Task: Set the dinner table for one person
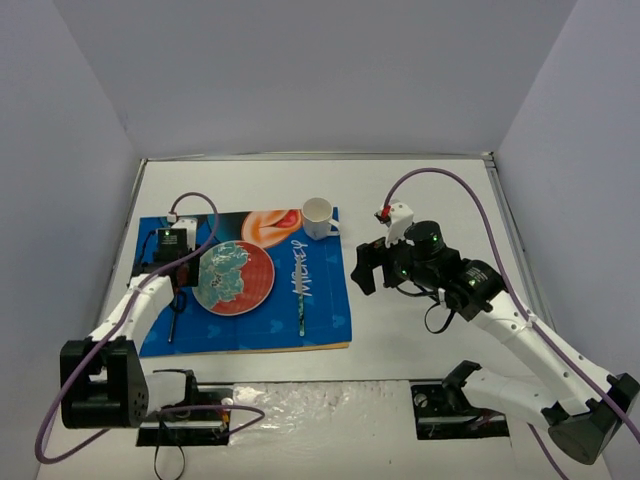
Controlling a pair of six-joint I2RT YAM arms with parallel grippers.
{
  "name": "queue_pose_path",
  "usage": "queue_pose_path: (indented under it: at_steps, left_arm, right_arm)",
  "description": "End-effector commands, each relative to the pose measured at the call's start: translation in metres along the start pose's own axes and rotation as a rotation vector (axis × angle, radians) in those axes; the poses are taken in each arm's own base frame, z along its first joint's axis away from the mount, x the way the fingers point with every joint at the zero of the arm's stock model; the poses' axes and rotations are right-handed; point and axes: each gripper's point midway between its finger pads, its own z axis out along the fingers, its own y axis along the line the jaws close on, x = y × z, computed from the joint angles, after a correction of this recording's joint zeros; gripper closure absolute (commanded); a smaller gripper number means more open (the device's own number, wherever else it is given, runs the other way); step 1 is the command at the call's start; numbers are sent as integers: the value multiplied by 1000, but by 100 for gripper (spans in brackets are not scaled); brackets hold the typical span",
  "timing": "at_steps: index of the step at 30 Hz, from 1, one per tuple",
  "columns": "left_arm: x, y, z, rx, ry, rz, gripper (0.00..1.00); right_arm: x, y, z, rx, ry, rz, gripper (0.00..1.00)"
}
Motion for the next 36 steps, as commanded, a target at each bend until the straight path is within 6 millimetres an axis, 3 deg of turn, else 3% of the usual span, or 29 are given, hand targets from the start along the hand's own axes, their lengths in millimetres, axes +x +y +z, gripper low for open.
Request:
queue_pose_path:
  at_steps: [1, 10, 22, 36]
  left_arm:
    - [-26, 21, 3, -129, -6, -68, 65]
    - [-25, 20, 29, -75, 63, 13, 83]
    - [-24, 20, 45, -17, 99, 46, 85]
    - [-25, 38, 59, 7, 84, 16, 87]
  right_arm:
    - [-16, 3, -5, -14, -74, 3, 10]
    - [-17, 0, -7, -2, -80, -12, 10]
    - [-17, -3, -5, 10, -74, -17, 10]
    - [-15, -4, -3, 15, -65, -8, 10]
